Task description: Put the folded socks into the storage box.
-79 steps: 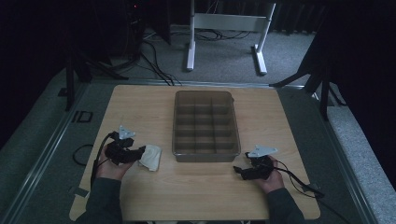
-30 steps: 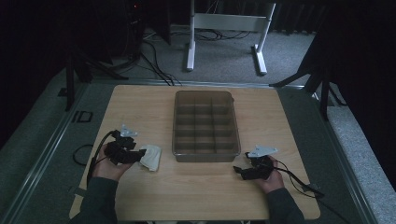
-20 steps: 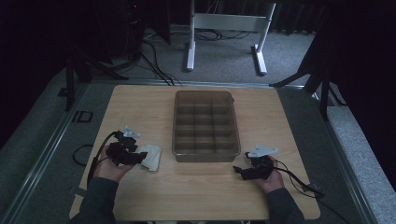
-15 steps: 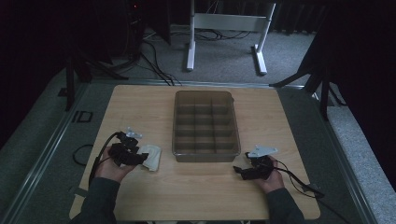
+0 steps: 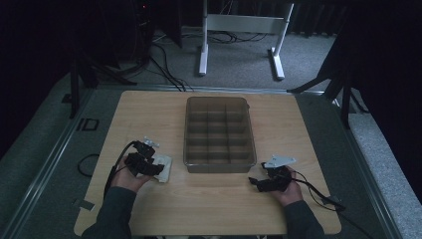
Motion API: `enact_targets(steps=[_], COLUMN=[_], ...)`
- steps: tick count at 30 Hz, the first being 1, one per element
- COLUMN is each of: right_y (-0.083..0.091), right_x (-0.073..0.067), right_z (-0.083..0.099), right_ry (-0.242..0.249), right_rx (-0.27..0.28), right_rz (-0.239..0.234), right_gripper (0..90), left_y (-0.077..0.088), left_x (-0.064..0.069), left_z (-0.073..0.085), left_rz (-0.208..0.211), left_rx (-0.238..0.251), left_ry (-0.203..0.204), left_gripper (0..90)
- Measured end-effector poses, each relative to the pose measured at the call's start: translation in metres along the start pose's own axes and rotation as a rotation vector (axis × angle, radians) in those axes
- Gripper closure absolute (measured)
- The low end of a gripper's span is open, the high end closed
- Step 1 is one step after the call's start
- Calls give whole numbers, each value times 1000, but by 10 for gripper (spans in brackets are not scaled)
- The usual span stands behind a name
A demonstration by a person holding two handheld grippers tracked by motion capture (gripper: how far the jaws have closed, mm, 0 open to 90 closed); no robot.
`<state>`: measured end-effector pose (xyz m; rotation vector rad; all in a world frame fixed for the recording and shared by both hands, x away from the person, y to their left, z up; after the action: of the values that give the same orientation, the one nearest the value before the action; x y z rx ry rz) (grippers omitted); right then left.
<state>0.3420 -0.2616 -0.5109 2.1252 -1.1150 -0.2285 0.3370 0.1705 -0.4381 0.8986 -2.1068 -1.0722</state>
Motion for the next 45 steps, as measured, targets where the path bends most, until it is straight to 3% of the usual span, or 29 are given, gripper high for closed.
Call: enact_targets(steps=[5, 16, 27, 35, 38, 45], right_y=[0, 0, 0, 0, 0, 0], right_x=[0, 0, 0, 0, 0, 0], right_z=[0, 0, 0, 0, 0, 0], right_ry=[0, 0, 0, 0, 0, 0], right_rx=[0, 0, 0, 0, 0, 0], right_rz=[0, 0, 0, 0, 0, 0], right_gripper=[190, 190, 190, 190, 190, 190], left_y=[-12, -31, -40, -44, -47, -55], left_x=[-8, -21, -26, -26, -24, -14], left_z=[-1, 0, -2, -7, -9, -14], left_rz=[-19, 19, 46, 36, 12, -113], left_rx=[-25, -56, -56, -70, -88, -120], left_ry=[37, 86, 101, 106, 99, 62], left_gripper=[481, 411, 346, 305, 299, 341])
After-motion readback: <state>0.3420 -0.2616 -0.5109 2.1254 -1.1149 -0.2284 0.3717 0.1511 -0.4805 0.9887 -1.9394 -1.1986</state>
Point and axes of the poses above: each handheld gripper's, and its own axes: y roughly backward along the jaws, z roughly out of its underside, x roughly to its right, the point moved 1 cm from there along -y, roughly forward along the jaws, and after that the axes turned 12 degrees about z, right-handed, at the moved point
